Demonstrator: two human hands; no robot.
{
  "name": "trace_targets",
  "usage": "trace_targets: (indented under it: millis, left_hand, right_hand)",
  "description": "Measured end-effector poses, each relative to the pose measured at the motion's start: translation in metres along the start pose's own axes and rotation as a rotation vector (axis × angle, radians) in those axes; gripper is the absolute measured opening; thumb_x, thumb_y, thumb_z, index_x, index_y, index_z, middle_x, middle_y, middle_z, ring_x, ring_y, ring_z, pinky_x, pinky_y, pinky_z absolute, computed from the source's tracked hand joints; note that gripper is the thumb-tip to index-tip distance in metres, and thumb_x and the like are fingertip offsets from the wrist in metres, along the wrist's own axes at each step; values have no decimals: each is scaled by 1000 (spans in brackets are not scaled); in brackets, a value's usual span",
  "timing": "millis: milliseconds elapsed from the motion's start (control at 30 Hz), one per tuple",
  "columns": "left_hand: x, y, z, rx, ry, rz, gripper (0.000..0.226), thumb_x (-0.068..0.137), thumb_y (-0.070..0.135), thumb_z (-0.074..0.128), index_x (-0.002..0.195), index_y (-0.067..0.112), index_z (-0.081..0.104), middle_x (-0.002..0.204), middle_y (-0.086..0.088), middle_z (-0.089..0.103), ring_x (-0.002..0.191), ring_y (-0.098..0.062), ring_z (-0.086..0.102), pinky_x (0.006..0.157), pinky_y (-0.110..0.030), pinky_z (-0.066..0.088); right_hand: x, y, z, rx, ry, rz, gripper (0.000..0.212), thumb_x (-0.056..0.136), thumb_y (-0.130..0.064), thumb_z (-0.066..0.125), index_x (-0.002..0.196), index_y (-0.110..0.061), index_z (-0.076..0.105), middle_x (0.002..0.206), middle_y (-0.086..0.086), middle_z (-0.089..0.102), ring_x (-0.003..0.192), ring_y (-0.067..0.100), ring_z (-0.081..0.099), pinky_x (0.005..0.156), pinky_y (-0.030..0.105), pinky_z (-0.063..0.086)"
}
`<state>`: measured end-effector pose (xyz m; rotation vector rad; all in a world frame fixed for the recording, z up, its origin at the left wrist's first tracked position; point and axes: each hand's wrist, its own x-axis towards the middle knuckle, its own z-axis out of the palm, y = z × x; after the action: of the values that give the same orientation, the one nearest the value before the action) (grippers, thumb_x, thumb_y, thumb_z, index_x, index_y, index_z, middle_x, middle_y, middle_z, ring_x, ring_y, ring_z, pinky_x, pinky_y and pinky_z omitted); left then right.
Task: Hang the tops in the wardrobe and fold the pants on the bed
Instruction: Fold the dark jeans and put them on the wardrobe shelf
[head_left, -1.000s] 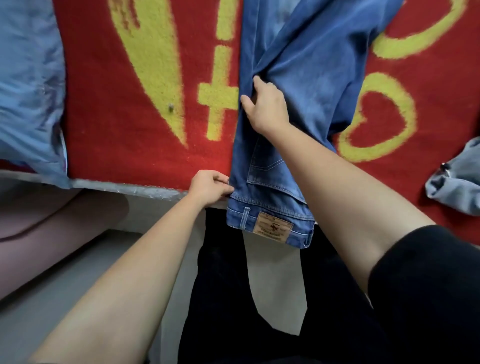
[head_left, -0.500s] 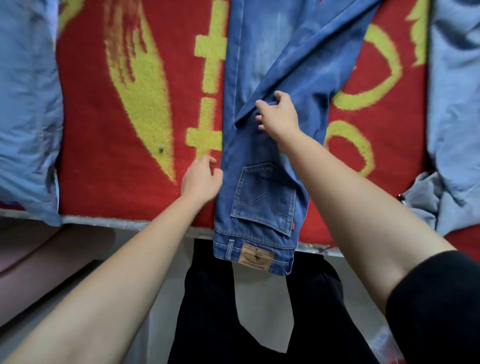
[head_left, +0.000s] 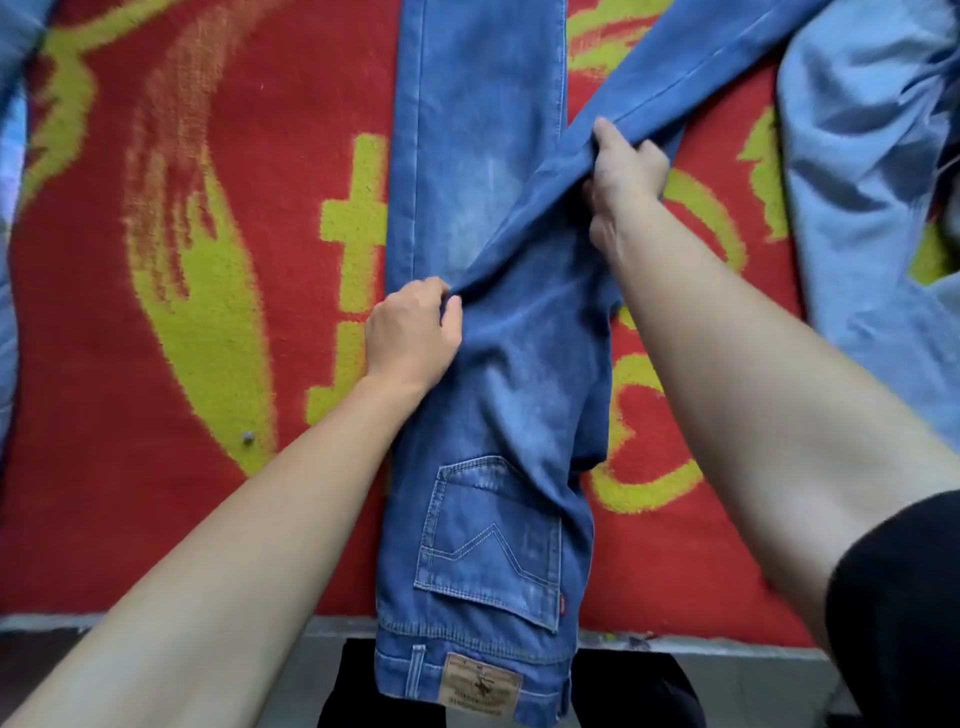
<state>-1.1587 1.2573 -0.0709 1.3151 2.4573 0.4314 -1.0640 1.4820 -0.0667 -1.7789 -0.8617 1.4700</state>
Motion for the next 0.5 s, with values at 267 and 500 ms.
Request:
trace_targets:
  millis: [267, 500]
  left_hand:
    - [1, -24, 3, -235, 265, -137, 22, 98, 24, 52, 91, 8, 65, 87, -12, 62, 76, -35, 58, 65, -40, 40]
    - [6, -58, 15, -319, 241, -272, 22, 101, 16, 47, 97, 1, 61, 87, -23, 67, 81, -43, 60, 70, -46, 35]
  right_hand:
    - [-16, -44, 90, -382, -227, -574, 44, 87, -11, 64, 129, -1, 55, 128, 8, 65, 117, 20, 60, 101, 24, 44]
    - [-7, -7, 157, -780, -372, -574, 64, 93, -32, 57, 150, -14, 35, 136, 9, 55, 126, 24, 52, 101, 26, 38]
